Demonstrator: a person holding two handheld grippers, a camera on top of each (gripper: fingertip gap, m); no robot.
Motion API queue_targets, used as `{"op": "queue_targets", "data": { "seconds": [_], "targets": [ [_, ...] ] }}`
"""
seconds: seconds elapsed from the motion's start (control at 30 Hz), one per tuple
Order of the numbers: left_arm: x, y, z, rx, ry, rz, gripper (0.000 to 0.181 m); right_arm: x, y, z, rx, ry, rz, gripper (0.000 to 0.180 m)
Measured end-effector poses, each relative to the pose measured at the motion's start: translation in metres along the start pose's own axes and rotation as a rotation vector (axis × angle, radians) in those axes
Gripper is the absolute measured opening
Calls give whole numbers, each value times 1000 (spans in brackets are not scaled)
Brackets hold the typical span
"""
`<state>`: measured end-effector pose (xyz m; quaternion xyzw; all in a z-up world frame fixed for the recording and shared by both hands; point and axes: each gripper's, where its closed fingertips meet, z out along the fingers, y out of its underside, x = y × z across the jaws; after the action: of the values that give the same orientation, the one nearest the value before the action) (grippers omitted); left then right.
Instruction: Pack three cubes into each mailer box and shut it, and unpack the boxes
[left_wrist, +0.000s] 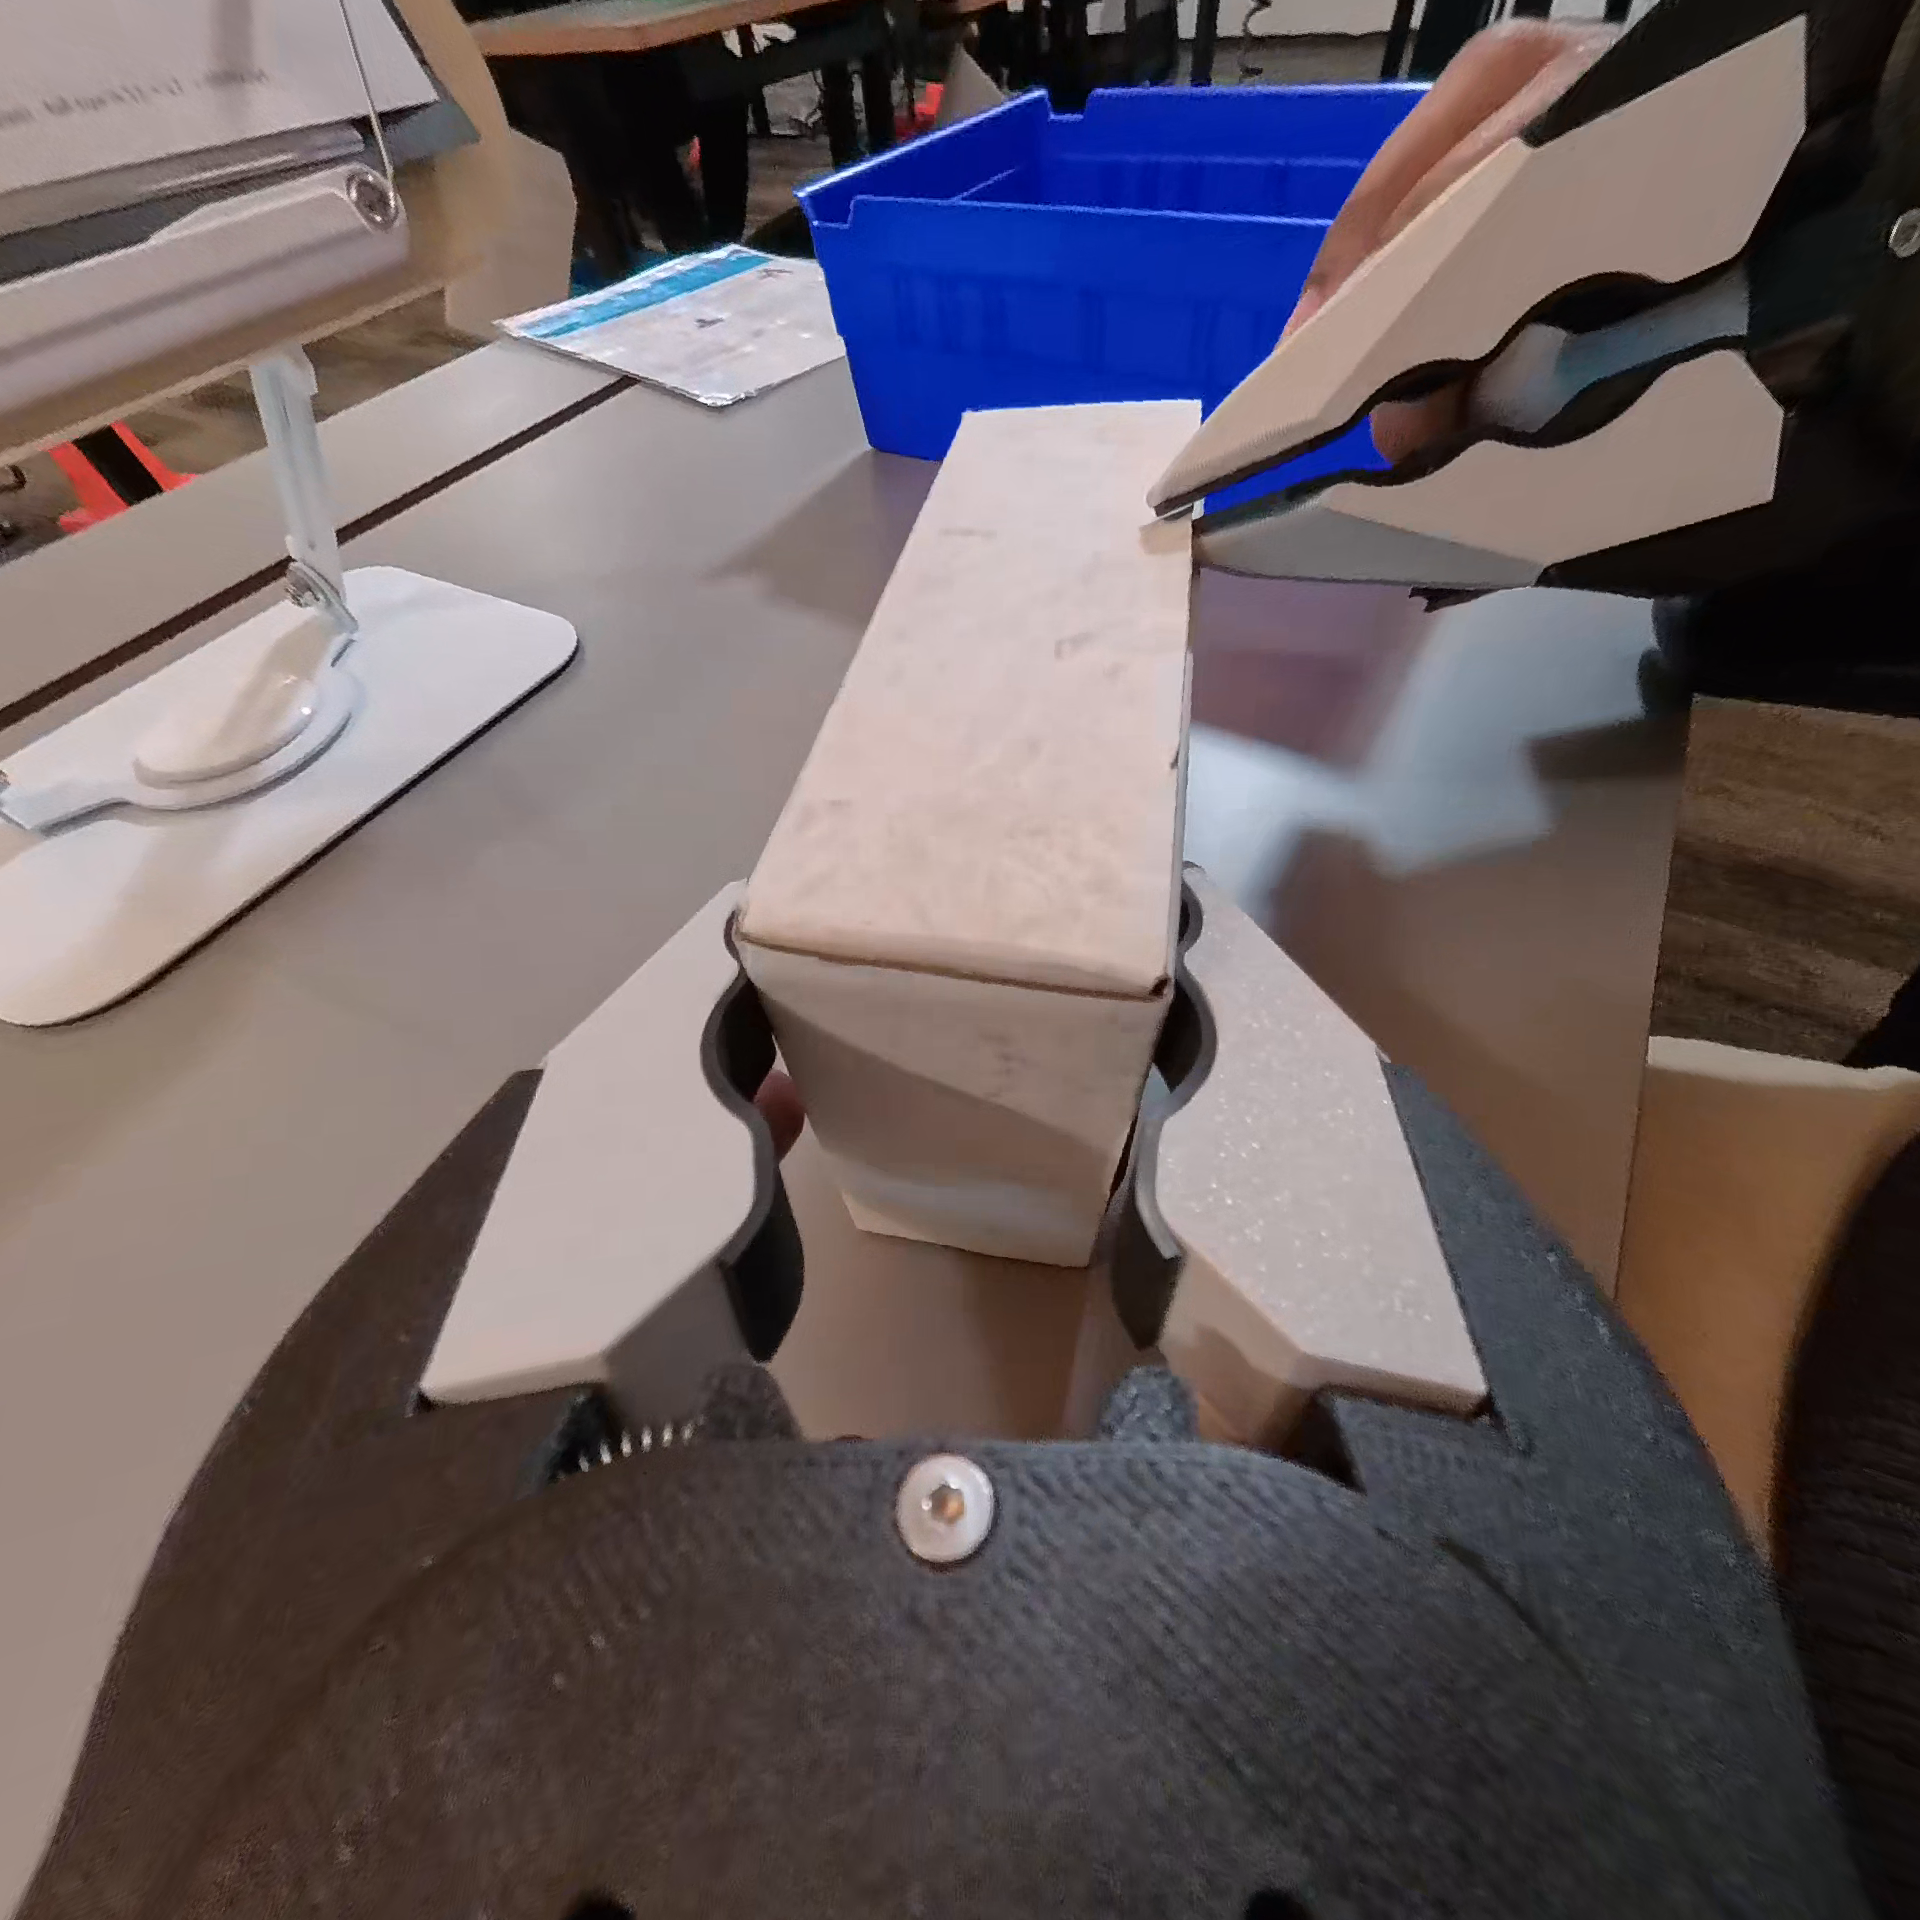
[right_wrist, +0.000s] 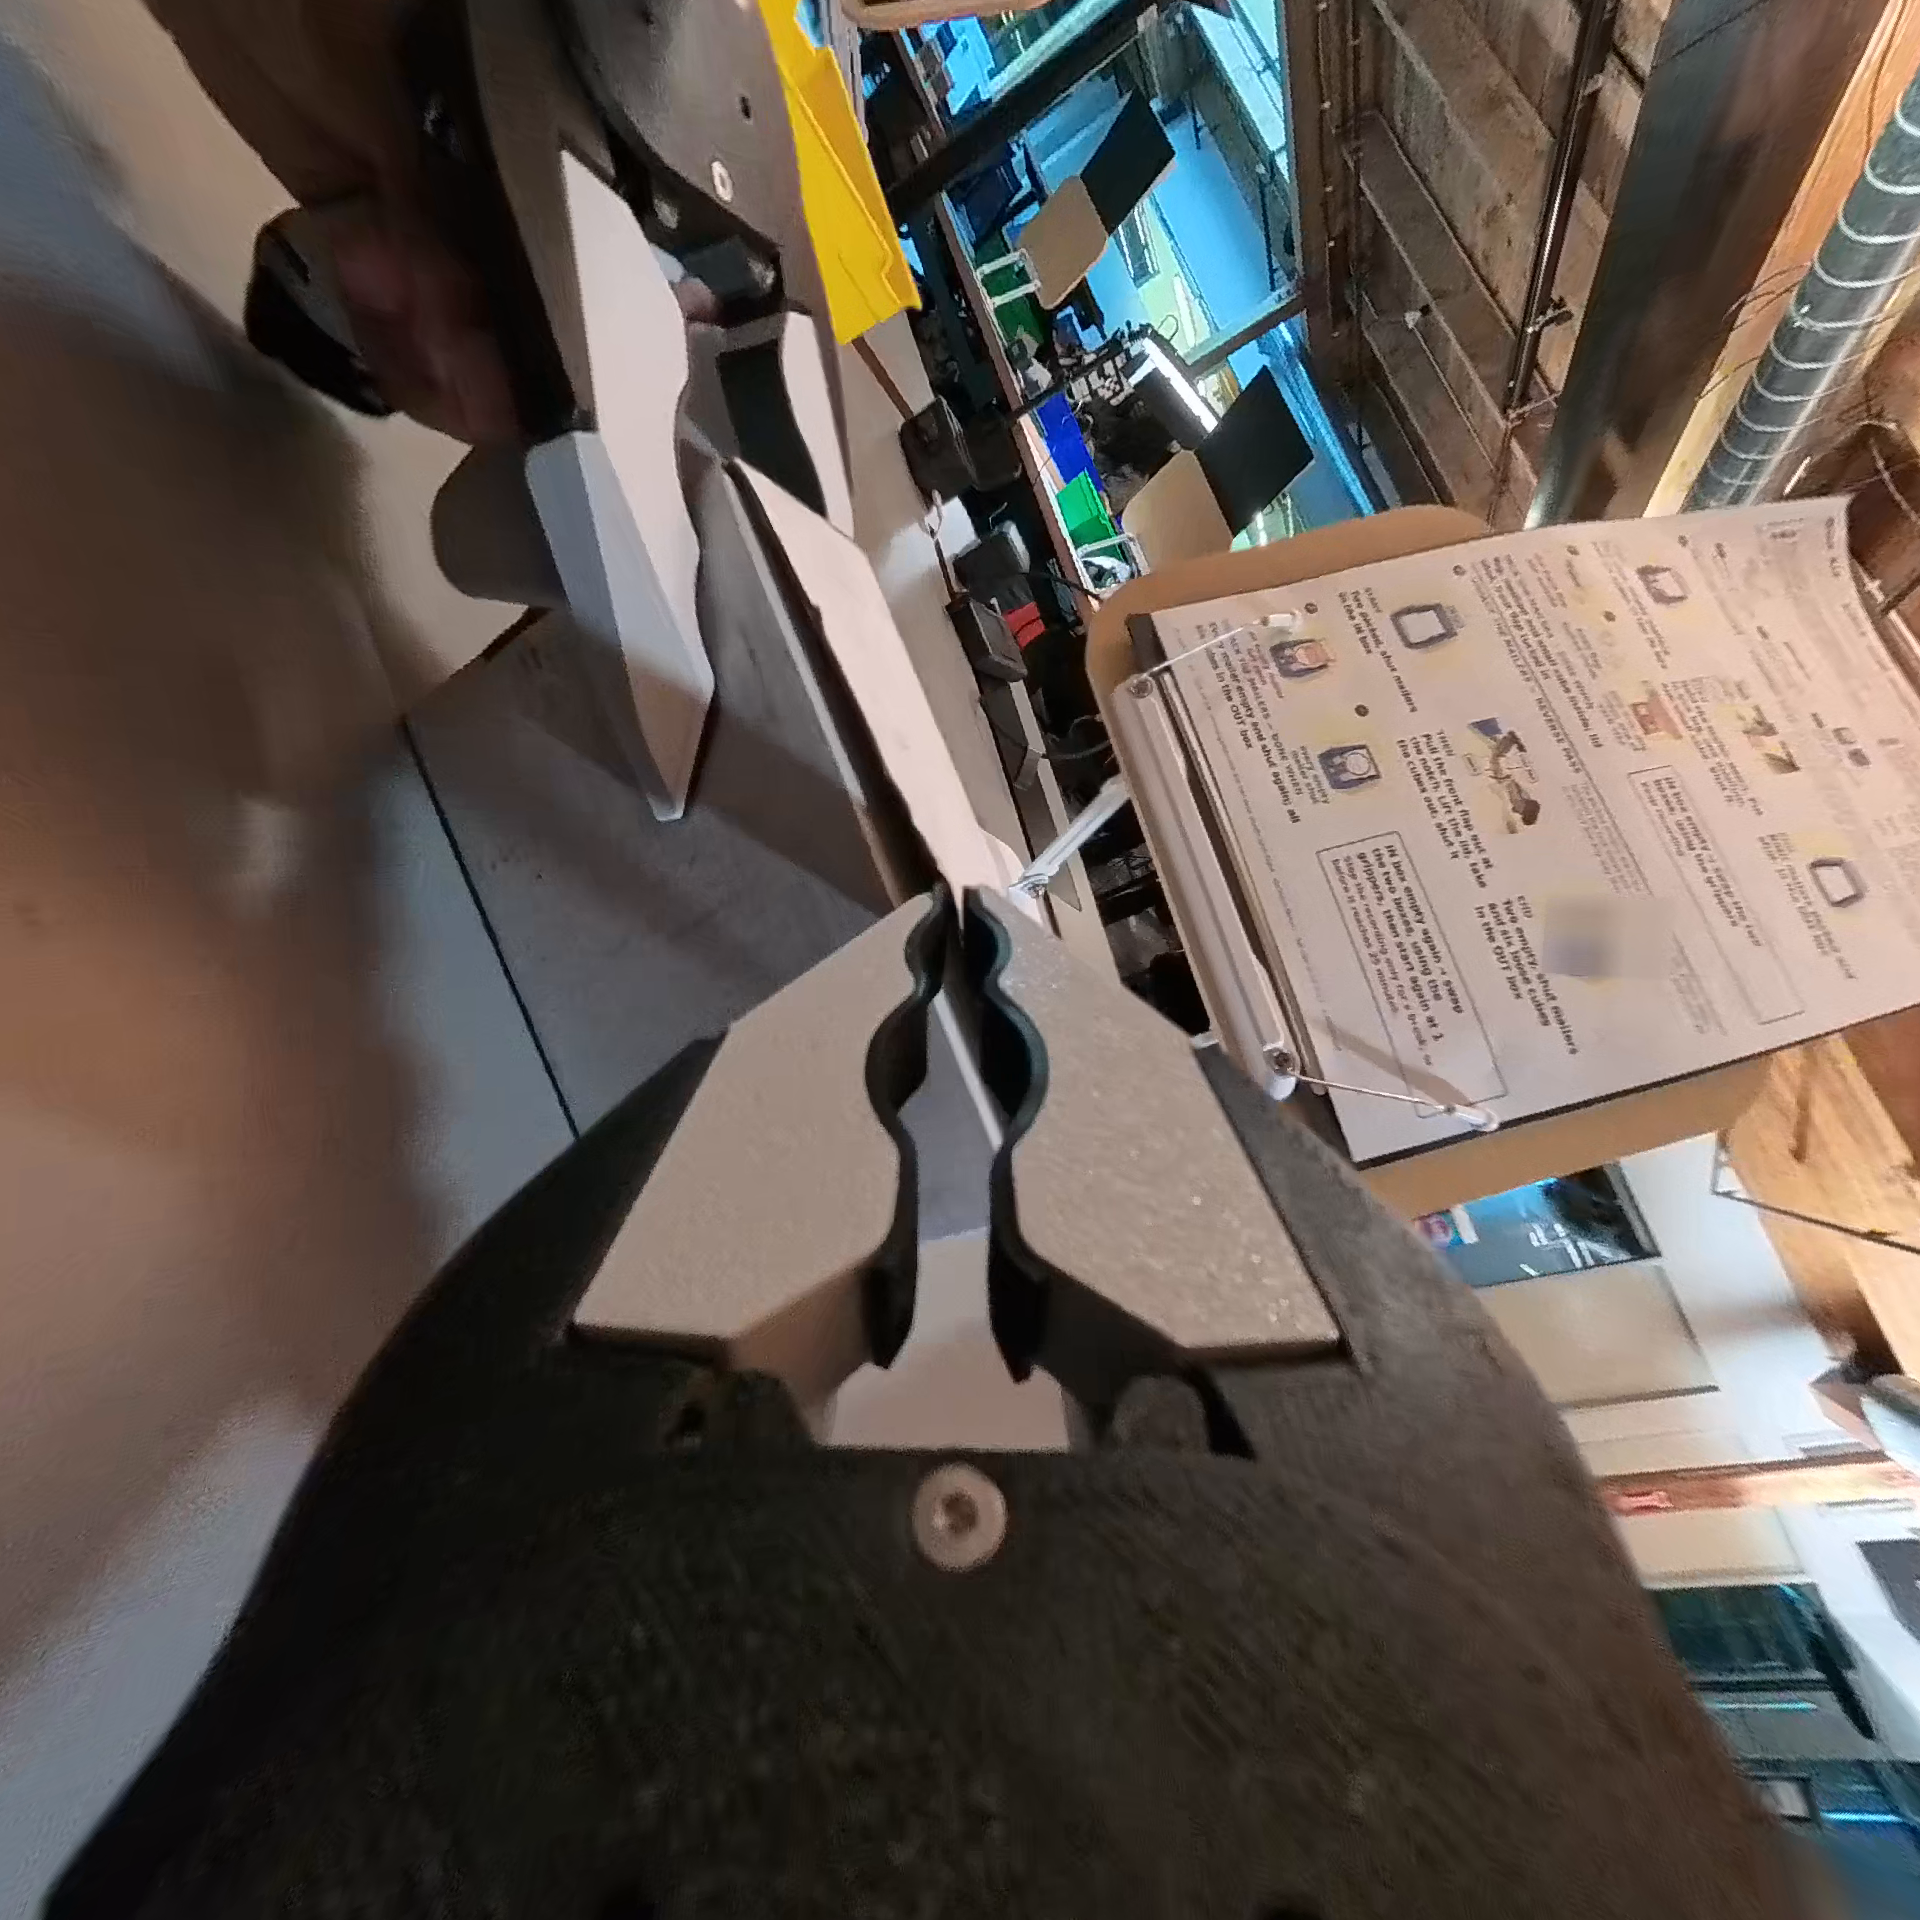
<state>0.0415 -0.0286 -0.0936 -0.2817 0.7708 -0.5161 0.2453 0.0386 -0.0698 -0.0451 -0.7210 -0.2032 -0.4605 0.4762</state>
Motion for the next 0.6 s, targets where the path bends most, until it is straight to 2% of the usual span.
{"op": "queue_targets", "data": {
  "seconds": [0.03,0.43,0.53,0.6],
  "targets": [
    [0,-1,-1,-7,-3,19,74,0,-1,-1,1,0,-18,0],
    [8,-7,-2,-95,-64,130,73,-1,-11,-1,-52,59,-232,0],
    [10,-8,-2,-114,-80,173,72,0,-13,0,-55,68,-208,2],
    [11,-9,-2,-119,-88,190,73,2,-13,0,-35,57,-107,2]
  ]
}}
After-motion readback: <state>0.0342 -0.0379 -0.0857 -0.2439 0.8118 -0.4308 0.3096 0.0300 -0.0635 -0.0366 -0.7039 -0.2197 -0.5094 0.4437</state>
